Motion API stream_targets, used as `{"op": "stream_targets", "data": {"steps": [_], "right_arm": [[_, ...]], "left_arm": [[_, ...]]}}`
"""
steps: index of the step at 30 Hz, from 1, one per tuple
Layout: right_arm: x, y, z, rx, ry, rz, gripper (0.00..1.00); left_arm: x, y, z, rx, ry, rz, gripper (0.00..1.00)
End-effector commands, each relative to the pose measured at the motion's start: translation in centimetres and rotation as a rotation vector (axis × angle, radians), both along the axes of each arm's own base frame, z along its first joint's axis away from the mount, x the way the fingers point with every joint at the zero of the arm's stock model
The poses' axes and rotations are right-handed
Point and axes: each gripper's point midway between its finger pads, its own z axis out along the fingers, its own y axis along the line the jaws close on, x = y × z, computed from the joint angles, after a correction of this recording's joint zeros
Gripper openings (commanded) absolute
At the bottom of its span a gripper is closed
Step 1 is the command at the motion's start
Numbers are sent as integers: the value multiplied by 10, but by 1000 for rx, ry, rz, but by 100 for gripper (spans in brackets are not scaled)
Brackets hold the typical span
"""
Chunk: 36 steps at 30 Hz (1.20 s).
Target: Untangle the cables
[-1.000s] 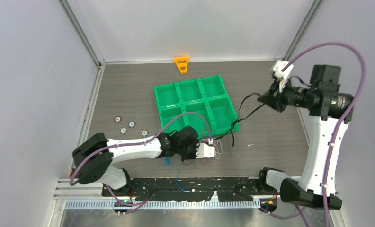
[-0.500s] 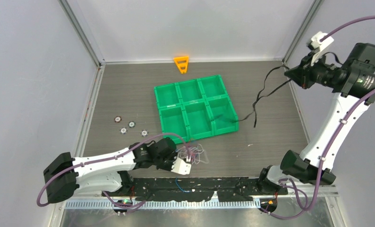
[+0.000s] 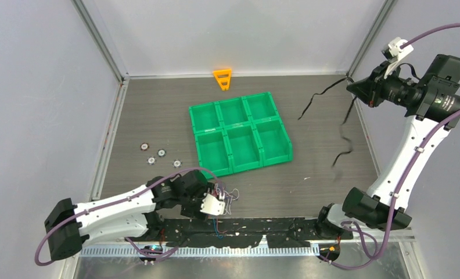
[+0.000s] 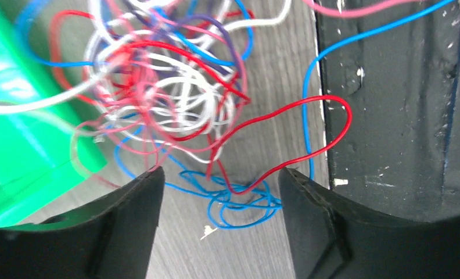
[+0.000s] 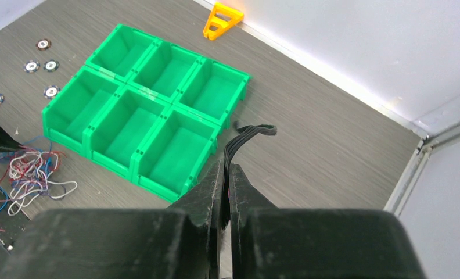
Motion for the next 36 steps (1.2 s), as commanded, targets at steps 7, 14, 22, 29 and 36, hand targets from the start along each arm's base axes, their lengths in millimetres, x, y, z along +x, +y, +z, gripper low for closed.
{"op": "stream_targets", "data": {"steps": [7, 14, 22, 29, 36], "right_arm": [[12, 77, 48, 74, -165, 138, 5], [49, 125, 63, 127, -217, 190, 6], [98, 130, 60, 143, -212, 136, 6], [98, 134, 69, 167, -225, 139, 5], [75, 152, 40, 179, -148, 188, 5]], "left_arm": [[13, -32, 95, -290, -53, 106, 96], [38, -30, 125, -363, -81, 259, 99], [67, -27, 139, -397, -91, 404, 99], [83, -24, 143, -411, -107, 478, 100], [91, -21, 141, -401, -109, 511, 99]]}}
